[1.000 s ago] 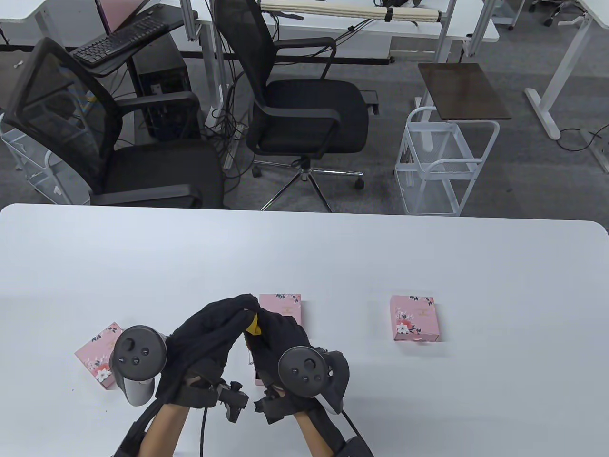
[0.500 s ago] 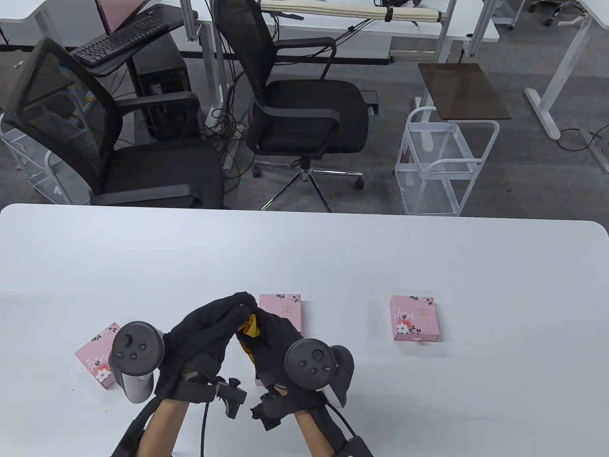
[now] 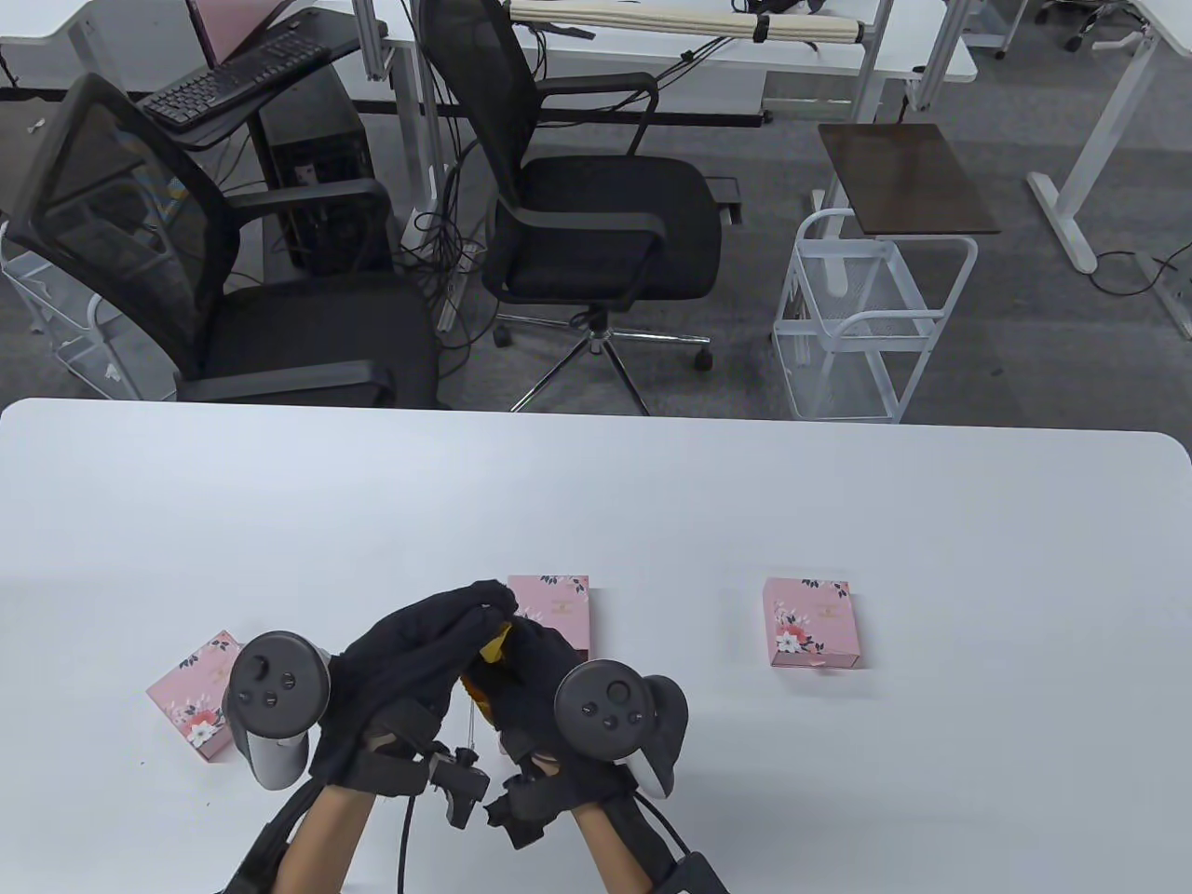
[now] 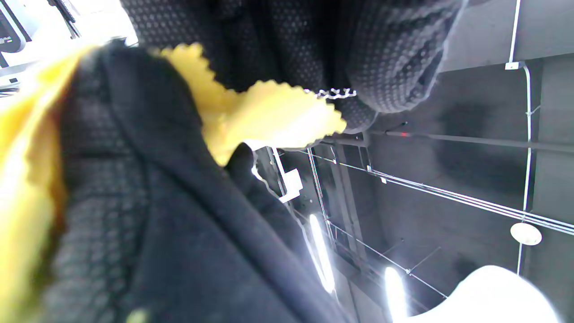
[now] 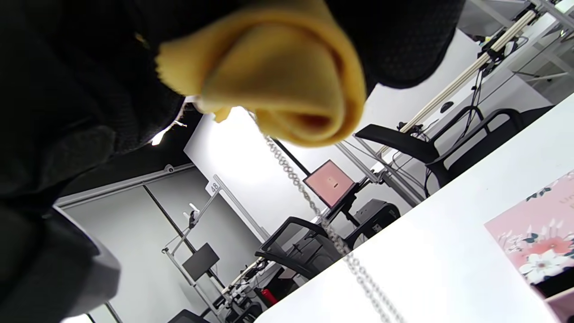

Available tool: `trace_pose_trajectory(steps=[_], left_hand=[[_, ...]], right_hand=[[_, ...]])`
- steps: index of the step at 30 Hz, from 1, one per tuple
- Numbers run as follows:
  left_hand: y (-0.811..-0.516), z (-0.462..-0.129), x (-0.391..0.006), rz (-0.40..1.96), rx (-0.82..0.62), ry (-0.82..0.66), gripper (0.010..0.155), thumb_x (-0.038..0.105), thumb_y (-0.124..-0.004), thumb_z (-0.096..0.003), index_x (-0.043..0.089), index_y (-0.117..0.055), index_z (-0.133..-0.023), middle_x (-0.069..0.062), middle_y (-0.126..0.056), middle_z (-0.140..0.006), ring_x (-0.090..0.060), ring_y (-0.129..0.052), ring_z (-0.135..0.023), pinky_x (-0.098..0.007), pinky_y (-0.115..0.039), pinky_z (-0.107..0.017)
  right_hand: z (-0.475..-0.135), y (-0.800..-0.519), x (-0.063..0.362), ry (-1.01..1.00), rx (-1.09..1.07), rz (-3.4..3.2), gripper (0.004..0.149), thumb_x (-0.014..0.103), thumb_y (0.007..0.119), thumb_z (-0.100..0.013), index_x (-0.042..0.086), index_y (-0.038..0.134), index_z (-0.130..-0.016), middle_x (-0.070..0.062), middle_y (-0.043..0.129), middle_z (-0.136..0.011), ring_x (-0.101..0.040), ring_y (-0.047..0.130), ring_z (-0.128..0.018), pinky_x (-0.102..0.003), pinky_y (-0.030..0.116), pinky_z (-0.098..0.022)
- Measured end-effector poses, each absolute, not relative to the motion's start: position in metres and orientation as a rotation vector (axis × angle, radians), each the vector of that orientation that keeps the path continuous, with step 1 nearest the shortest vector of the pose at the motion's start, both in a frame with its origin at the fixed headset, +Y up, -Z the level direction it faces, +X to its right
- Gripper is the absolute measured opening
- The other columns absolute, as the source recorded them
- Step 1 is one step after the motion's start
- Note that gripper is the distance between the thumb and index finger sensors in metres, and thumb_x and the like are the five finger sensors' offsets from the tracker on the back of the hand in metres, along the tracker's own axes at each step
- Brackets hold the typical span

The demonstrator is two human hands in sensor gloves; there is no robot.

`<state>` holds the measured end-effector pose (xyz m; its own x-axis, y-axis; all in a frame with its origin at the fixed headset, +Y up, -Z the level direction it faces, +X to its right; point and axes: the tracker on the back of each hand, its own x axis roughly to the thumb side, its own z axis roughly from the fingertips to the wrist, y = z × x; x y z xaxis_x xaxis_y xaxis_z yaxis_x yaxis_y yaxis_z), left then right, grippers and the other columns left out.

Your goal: Dust necklace

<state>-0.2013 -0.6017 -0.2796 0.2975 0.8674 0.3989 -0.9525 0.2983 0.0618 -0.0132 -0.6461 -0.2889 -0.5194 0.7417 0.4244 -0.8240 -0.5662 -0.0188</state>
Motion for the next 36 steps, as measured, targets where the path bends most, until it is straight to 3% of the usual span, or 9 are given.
trace_pose_trajectory(steps=[5, 10, 16, 20, 25, 28, 33, 36], left_hand=[[-0.602, -0.279, -0.203, 1.223, 0.332, -0.308, 0.036, 0.047, -0.088, -0.0530, 0.029, -0.095, -0.083, 0.000, -0.105, -0.083, -0.019, -0.099, -0.075, -0.043, -0.084, -0.055], [-0.601, -0.279, -0.204, 1.226, 0.350, -0.324, 0.036, 0.047, -0.088, -0.0527, 0.029, -0.096, -0.083, 0.000, -0.105, -0.082, -0.019, -0.099, -0.074, -0.042, -0.084, -0.055], [-0.601, -0.279, -0.205, 1.224, 0.359, -0.325, 0.036, 0.047, -0.088, -0.0525, 0.029, -0.096, -0.083, 0.001, -0.105, -0.082, -0.018, -0.099, -0.073, -0.042, -0.084, -0.054], [-0.601, -0.278, -0.205, 1.225, 0.366, -0.337, 0.036, 0.047, -0.089, -0.0521, 0.029, -0.097, -0.082, 0.000, -0.106, -0.081, -0.019, -0.100, -0.072, -0.042, -0.084, -0.054], [-0.600, -0.278, -0.206, 1.201, 0.384, -0.345, 0.036, 0.047, -0.089, -0.0517, 0.029, -0.097, -0.081, 0.000, -0.106, -0.080, -0.019, -0.100, -0.072, -0.042, -0.085, -0.054], [-0.600, -0.278, -0.207, 1.207, 0.398, -0.345, 0.036, 0.047, -0.089, -0.0515, 0.029, -0.097, -0.081, 0.001, -0.106, -0.080, -0.019, -0.100, -0.072, -0.042, -0.085, -0.054], [-0.598, -0.276, -0.211, 1.205, 0.420, -0.343, 0.036, 0.047, -0.089, -0.0514, 0.029, -0.097, -0.081, 0.001, -0.106, -0.080, -0.019, -0.100, -0.072, -0.042, -0.085, -0.054], [-0.596, -0.275, -0.213, 1.228, 0.428, -0.349, 0.036, 0.047, -0.089, -0.0515, 0.029, -0.097, -0.081, 0.001, -0.106, -0.080, -0.019, -0.100, -0.072, -0.042, -0.085, -0.053]], right_hand=[[-0.288, -0.645, -0.013, -0.285, 0.470, 2.166, 0.038, 0.026, 0.076, -0.063, 0.013, 0.075, -0.099, -0.020, 0.086, -0.090, -0.041, 0.089, -0.070, -0.055, 0.074, -0.058], [-0.288, -0.644, -0.013, -0.332, 0.456, 2.223, 0.039, 0.034, 0.078, -0.062, 0.012, 0.079, -0.093, -0.016, 0.091, -0.082, -0.038, 0.092, -0.063, -0.054, 0.076, -0.055], [-0.288, -0.643, -0.013, -0.331, 0.464, 2.241, 0.037, 0.026, 0.080, -0.061, 0.015, 0.077, -0.097, -0.018, 0.088, -0.088, -0.040, 0.090, -0.069, -0.055, 0.074, -0.057], [-0.289, -0.646, -0.012, -0.325, 0.445, 2.264, 0.038, 0.035, 0.080, -0.061, 0.014, 0.080, -0.093, -0.016, 0.091, -0.082, -0.038, 0.092, -0.064, -0.054, 0.075, -0.056], [-0.290, -0.648, -0.015, -0.286, 0.470, 2.316, 0.036, 0.028, 0.079, -0.062, 0.014, 0.078, -0.096, -0.019, 0.088, -0.088, -0.041, 0.090, -0.069, -0.056, 0.074, -0.058], [-0.292, -0.653, -0.017, -0.246, 0.466, 2.340, 0.037, 0.032, 0.079, -0.063, 0.013, 0.078, -0.095, -0.017, 0.089, -0.086, -0.040, 0.090, -0.067, -0.056, 0.074, -0.058], [-0.296, -0.658, -0.021, -0.168, 0.500, 2.366, 0.037, 0.026, 0.077, -0.064, 0.012, 0.077, -0.098, -0.019, 0.087, -0.090, -0.042, 0.089, -0.071, -0.056, 0.073, -0.059], [-0.297, -0.662, -0.022, -0.151, 0.488, 2.360, 0.037, 0.030, 0.077, -0.064, 0.012, 0.079, -0.096, -0.018, 0.090, -0.086, -0.040, 0.091, -0.067, -0.055, 0.074, -0.057]])
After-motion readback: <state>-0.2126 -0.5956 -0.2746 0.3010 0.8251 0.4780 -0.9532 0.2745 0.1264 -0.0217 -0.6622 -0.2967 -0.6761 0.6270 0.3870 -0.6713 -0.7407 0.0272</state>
